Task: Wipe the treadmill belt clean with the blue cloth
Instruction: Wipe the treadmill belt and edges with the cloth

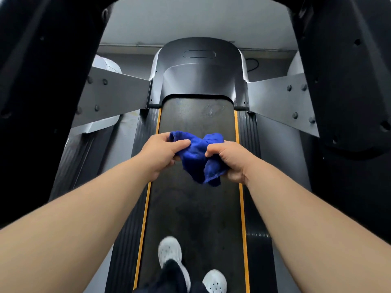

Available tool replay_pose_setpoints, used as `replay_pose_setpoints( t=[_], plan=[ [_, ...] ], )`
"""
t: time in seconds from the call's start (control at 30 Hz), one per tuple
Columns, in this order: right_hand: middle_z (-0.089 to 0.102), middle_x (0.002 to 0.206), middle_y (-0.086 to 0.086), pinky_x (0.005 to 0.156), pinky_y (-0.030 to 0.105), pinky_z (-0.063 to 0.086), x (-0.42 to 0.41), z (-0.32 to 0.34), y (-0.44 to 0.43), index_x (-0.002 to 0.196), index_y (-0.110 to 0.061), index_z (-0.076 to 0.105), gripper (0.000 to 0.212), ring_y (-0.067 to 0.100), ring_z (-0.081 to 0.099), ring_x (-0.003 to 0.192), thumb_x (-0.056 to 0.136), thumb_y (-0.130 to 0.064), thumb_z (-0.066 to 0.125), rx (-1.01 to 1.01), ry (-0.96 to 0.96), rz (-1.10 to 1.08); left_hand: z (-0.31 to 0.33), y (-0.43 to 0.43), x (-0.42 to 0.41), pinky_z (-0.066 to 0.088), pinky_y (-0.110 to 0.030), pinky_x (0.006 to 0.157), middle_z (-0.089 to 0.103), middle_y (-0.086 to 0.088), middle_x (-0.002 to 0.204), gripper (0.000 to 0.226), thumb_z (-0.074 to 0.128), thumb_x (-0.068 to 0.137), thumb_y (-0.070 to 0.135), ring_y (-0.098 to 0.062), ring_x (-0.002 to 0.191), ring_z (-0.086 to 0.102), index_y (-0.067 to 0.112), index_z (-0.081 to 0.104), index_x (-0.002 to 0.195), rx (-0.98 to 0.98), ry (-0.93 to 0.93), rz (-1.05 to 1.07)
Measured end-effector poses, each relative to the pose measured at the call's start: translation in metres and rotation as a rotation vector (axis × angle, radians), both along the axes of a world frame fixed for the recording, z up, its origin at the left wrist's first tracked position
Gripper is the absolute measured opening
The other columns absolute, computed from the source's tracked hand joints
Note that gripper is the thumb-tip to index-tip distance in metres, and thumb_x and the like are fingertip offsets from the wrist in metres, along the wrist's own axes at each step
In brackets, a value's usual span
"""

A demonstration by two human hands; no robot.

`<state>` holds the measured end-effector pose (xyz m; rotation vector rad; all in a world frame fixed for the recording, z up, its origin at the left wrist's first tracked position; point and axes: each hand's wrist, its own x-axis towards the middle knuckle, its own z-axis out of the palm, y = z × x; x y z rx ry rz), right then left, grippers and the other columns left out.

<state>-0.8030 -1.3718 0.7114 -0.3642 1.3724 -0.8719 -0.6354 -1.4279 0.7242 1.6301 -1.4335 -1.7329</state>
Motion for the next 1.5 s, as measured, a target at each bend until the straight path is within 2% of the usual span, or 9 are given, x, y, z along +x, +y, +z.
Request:
replay_pose_setpoints(
  t=[0.23,0.47,0.6,0.73,0.87,1.03,1.17,1.3,1.5],
  plan=[
    [0.070,0.092,0.012,0.063,0.028,0.053,-0.015,-0.023,-0.101,0.110,-0.009,0.059,0.031,0.023,0.067,0.075,0.081,-0.002,0.066,0.024,-0.031,0.025,-0.034,-0.099,-0.004,0.043,-0.019,0.051,0.068,0.002,0.071,0.010,0.064,0.088,0.027,-0.009,0.058,0.056,0.020,0.071,0.087,-0.054,-0.087,0.016],
    [0.055,0.092,0.014,0.076,0.039,0.042,-0.023,-0.080,-0.234,0.093,-0.014,0.061,0.032,0.029,0.049,0.083,0.079,0.010,0.045,0.041,-0.029,-0.056,-0.092,-0.224,0.010,0.044,-0.026,0.064,0.066,0.004,0.071,0.027,0.057,0.089,0.044,-0.011,0.058,0.053,0.019,0.066,0.083,0.026,-0.216,-0.019],
    [0.065,0.093,0.012,0.081,0.041,0.049,-0.029,-0.131,-0.296,0.106,-0.013,0.061,0.024,0.028,0.061,0.085,0.082,-0.014,0.058,0.088,-0.079,-0.144,-0.144,-0.280,0.009,0.043,-0.024,0.062,0.066,0.004,0.073,0.021,0.054,0.092,0.036,-0.010,0.058,0.053,0.018,0.066,0.091,0.075,-0.283,-0.004],
    [0.067,0.109,0.010,0.080,0.037,0.053,-0.045,-0.215,-0.368,0.112,-0.014,0.059,0.044,0.027,0.064,0.099,0.080,-0.044,0.062,0.165,-0.100,-0.092,-0.221,-0.340,-0.004,0.044,-0.020,0.060,0.068,-0.002,0.077,0.014,0.055,0.094,0.024,-0.009,0.058,0.054,0.015,0.065,0.089,0.069,-0.314,0.061],
    [0.053,0.084,0.003,0.054,0.022,0.030,-0.056,-0.316,-0.437,0.096,-0.024,0.053,0.012,0.024,0.067,0.062,0.092,-0.032,0.045,0.214,-0.167,0.009,-0.318,-0.401,-0.018,0.045,-0.015,0.053,0.068,-0.005,0.083,0.012,0.054,0.094,0.016,-0.009,0.062,0.057,0.010,0.064,0.093,0.005,-0.368,0.103],
    [0.052,0.097,0.008,0.061,0.031,0.043,-0.053,-0.438,-0.508,0.093,-0.027,0.045,0.017,0.031,0.064,0.072,0.089,-0.010,0.044,0.095,-0.021,-0.108,-0.431,-0.461,-0.025,0.043,-0.020,0.054,0.069,0.001,0.084,0.009,0.056,0.086,0.017,-0.011,0.067,0.060,0.022,0.064,0.086,-0.077,-0.563,0.006],
    [0.053,0.089,0.006,0.054,0.025,0.030,-0.053,-0.511,-0.563,0.085,-0.023,0.046,0.006,0.029,0.059,0.074,0.088,-0.020,0.052,0.026,0.070,-0.143,-0.504,-0.508,-0.020,0.046,-0.026,0.080,0.064,0.007,0.113,0.028,0.054,0.085,0.023,-0.015,0.100,0.060,0.027,0.059,0.112,-0.170,-0.723,-0.114],
    [0.056,0.073,0.006,0.058,0.035,0.043,-0.055,-0.574,-0.618,0.076,-0.019,0.053,0.002,0.029,0.065,0.069,0.078,-0.018,0.052,-0.065,0.352,-0.180,-0.569,-0.551,-0.007,0.032,-0.030,0.106,0.037,-0.003,0.149,0.063,0.058,0.085,0.030,-0.022,0.132,0.040,0.022,0.036,0.143,-0.197,-0.854,-0.257],
    [0.060,0.092,0.012,0.066,0.030,0.032,-0.033,-0.646,-0.667,0.082,-0.013,0.059,0.012,0.030,0.055,0.085,0.087,-0.013,0.048,-0.328,0.997,0.337,-0.643,-0.586,0.022,0.013,-0.043,0.117,-0.012,-0.012,0.158,0.085,0.049,0.094,0.046,-0.028,0.146,0.001,0.019,-0.008,0.151,-0.083,-1.086,-0.530]
  ],
)
